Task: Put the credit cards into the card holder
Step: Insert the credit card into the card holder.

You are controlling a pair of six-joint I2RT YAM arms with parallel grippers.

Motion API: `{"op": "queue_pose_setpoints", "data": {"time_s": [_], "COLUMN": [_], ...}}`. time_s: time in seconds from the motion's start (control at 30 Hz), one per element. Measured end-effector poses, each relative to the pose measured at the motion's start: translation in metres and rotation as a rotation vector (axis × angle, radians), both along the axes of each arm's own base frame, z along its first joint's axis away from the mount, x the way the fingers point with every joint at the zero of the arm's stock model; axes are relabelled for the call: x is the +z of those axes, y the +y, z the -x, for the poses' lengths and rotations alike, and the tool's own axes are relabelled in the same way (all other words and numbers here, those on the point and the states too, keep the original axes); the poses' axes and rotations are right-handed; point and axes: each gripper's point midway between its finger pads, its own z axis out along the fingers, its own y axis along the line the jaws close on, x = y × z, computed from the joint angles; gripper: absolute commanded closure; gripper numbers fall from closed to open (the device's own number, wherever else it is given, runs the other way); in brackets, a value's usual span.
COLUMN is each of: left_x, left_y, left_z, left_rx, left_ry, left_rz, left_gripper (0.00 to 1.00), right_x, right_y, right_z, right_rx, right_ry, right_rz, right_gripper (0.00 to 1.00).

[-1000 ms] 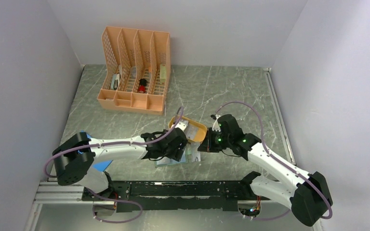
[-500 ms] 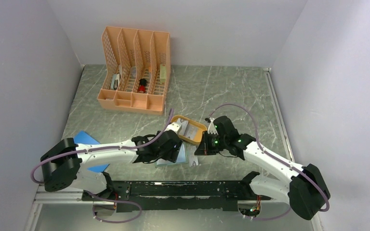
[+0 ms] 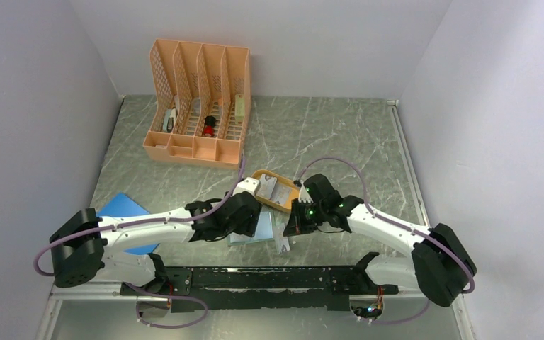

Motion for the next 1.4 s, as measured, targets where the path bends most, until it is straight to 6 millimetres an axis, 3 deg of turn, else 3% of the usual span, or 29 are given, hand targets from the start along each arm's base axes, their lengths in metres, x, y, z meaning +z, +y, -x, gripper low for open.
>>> {"op": "queue_pose_setpoints", "data": {"time_s": [0.33,0.7,1.0,1.17,1.4], "left_x": [-0.013,-0.014,-0.035,-0.041,-0.037], "left_y": [0.017,0.014,0.007,-0.011,-0.034], "left_z": [0.005,0.006,0.008,0.002,-0.005], "left_rx": [0.038,0.039,0.012,-0.02,-0.053], "left_ry": [0.019,0.028,0.068,0.065,0.028], "left_rz": [-0.04,-0.028,-0.074,-0.122,-0.143], "left_gripper": [0.32,0.25,0.2,0.21,0.3], "right_x": [-0.01,-0.012,-0.015,-0.007,-0.006], "right_y": [0.005,0.013,0.014,0.009,0.003], "right_z": [0.001,0.0,-0.001,-0.003,-0.001], "right_rx": [-0.013,0.001,-0.013,-0.021,-0.033], "right_ry": [0.056,0.08,0.087,0.046,0.029], "right_rz": [0.002,-0.027,-0.021,-0.018,0.002], "right_gripper": [1.0,1.0,1.0,1.0,1.0]}}
